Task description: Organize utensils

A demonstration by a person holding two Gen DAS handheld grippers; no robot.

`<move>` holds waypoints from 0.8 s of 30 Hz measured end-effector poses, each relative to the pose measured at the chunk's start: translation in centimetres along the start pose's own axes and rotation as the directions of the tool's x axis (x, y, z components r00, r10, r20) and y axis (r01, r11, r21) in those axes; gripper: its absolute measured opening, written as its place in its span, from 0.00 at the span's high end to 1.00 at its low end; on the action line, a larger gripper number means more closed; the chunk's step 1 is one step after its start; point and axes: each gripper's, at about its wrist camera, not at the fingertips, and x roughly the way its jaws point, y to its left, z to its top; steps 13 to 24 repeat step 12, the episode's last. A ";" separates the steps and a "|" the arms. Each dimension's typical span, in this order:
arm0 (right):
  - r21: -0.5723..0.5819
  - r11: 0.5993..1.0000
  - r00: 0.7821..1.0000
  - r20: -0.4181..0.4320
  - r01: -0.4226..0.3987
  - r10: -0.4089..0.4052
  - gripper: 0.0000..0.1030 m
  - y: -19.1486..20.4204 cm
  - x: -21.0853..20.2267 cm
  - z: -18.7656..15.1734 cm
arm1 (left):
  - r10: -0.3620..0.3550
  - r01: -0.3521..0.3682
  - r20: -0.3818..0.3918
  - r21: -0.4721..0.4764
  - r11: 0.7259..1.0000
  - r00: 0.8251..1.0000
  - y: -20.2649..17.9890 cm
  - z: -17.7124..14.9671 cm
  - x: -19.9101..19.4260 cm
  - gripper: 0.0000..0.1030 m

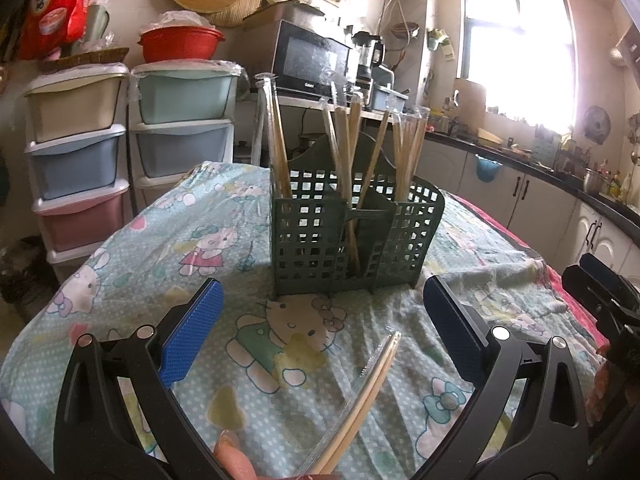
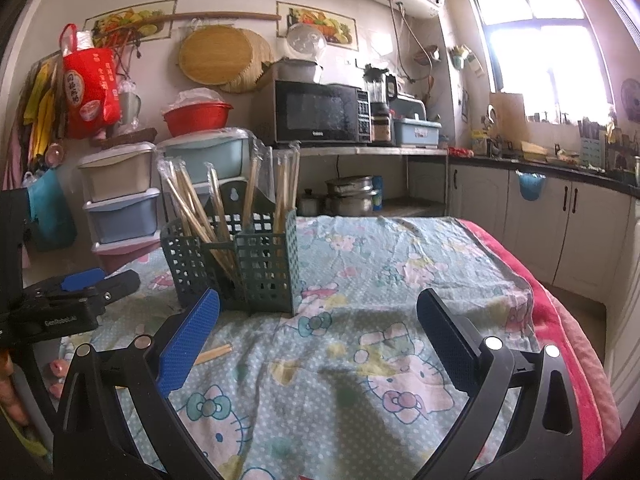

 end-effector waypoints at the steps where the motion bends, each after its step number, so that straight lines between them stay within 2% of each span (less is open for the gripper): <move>1: 0.009 1.000 1.000 -0.018 0.001 0.000 0.06 -0.2 0.2 0.1 | 0.002 -0.002 -0.004 -0.007 1.000 1.000 0.1 0.1 0.0 0.10; 6: 0.069 0.997 0.993 -0.111 0.035 -0.027 0.06 -2.6 1.5 0.7 | 0.004 -0.006 -0.031 -0.055 0.998 1.000 2.0 1.5 -0.7 0.10; 8: 0.055 0.996 0.982 -0.178 0.069 -0.059 0.06 -3.8 2.8 1.1 | 0.051 -0.054 -0.058 -0.050 0.997 0.997 4.2 2.7 -0.2 0.10; 10: 0.047 0.992 0.958 -0.269 0.115 -0.098 0.06 -5.9 4.7 1.2 | 0.106 -0.111 -0.098 -0.048 0.993 0.990 6.4 3.6 0.8 0.10; 11: 0.042 0.989 0.939 -0.320 0.145 -0.124 0.06 -6.8 5.7 1.1 | 0.140 -0.149 -0.132 -0.057 0.987 0.981 8.2 4.0 1.8 0.10; 12: 0.043 0.984 0.909 -0.391 0.173 -0.142 0.06 -8.3 7.2 0.9 | 0.171 -0.183 -0.168 -0.059 0.981 0.971 9.4 4.1 2.8 0.10; 24: 0.043 0.984 0.909 -0.391 0.173 -0.142 0.06 -8.3 7.2 0.9 | 0.171 -0.183 -0.168 -0.059 0.981 0.971 9.4 4.1 2.8 0.10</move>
